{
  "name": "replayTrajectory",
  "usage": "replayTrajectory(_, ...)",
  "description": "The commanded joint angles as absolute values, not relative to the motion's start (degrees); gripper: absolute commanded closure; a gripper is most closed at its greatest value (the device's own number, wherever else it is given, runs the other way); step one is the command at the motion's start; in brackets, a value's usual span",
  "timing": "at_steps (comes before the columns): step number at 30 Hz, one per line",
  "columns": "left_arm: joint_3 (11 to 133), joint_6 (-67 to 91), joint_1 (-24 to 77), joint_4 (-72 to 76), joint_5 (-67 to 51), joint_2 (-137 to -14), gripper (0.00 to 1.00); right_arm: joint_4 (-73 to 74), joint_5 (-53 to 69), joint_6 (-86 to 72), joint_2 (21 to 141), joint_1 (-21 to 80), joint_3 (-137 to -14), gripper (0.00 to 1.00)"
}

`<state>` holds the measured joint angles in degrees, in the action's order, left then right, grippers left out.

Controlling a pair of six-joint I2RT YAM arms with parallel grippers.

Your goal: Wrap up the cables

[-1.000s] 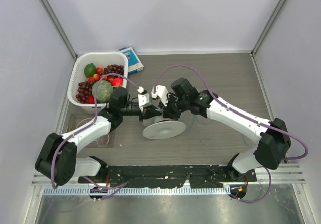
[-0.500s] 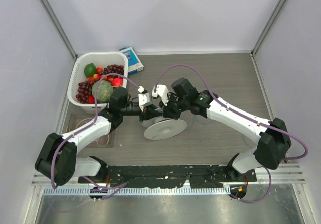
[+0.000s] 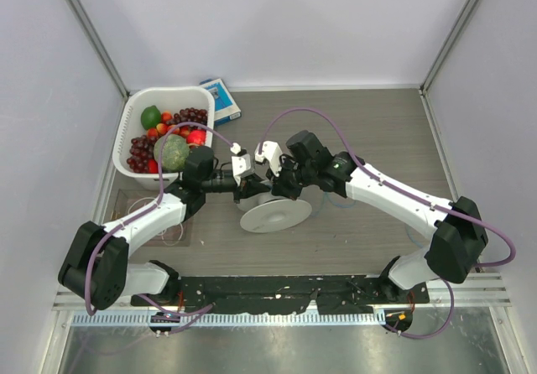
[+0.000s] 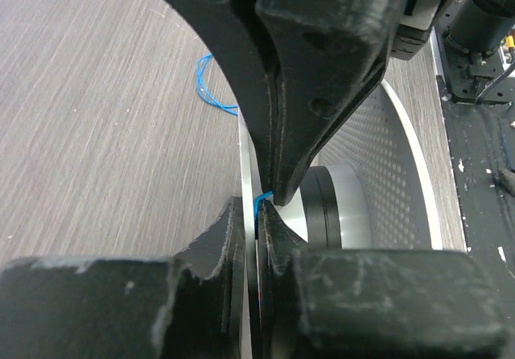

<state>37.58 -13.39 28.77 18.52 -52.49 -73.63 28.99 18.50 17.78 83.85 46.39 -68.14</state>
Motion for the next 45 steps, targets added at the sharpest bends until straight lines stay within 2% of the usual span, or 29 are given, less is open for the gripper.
replayTrajectory(1, 39.1, -11.3, 30.2, 22.1, -55.9, -72.9, 0.94, 25.7, 15.1, 17.1, 83.1, 46.6, -66.4, 0.99)
replayTrajectory(3, 39.0, -11.0, 30.2, 22.1, -55.7, -72.8, 1.0, 25.0, 14.7, 16.3, 82.6, 46.6, -65.9, 0.99)
replayTrajectory(7, 38.6, -11.3, 30.2, 21.8, -55.8, -72.2, 1.0, 24.5, 14.3, 14.2, 82.2, 45.5, -65.7, 0.99)
replayTrajectory(9, 38.7, -12.1, 30.2, 20.6, -55.8, -72.1, 1.0, 24.3, 14.2, 13.1, 81.9, 44.4, -65.8, 0.95)
replayTrajectory(14, 39.0, -15.4, 30.1, 17.1, -56.2, -71.1, 1.0, 24.4, 15.2, 13.5, 80.2, 41.4, -66.4, 0.73)
replayTrajectory(17, 40.7, -20.2, 30.1, 11.9, -57.7, -70.7, 1.0, 24.8, 15.3, 15.5, 78.6, 41.1, -66.0, 0.54)
replayTrajectory(20, 43.2, -22.4, 29.7, 7.3, -58.5, -70.8, 1.0, 25.8, 15.3, 16.9, 76.3, 41.0, -65.7, 0.44)
replayTrajectory(23, 44.6, -25.1, 29.7, 4.3, -59.6, -70.4, 1.0, 26.7, 15.7, 19.2, 74.2, 41.0, -65.0, 0.23)
replayTrajectory(25, 44.9, -26.2, 29.7, 3.9, -60.1, -70.0, 1.0, 26.4, 16.5, 21.1, 72.7, 41.0, -64.4, 0.18)
replayTrajectory(39, 46.9, -29.3, 30.5, 2.3, -61.0, -69.8, 1.0, 24.1, 30.2, 26.9, 72.9, 41.0, -63.5, 0.18)
replayTrajectory(45, 46.1, -28.4, 30.5, 4.5, -60.8, -69.2, 1.0, 22.7, 32.4, 28.1, 74.0, 41.0, -61.9, 0.28)
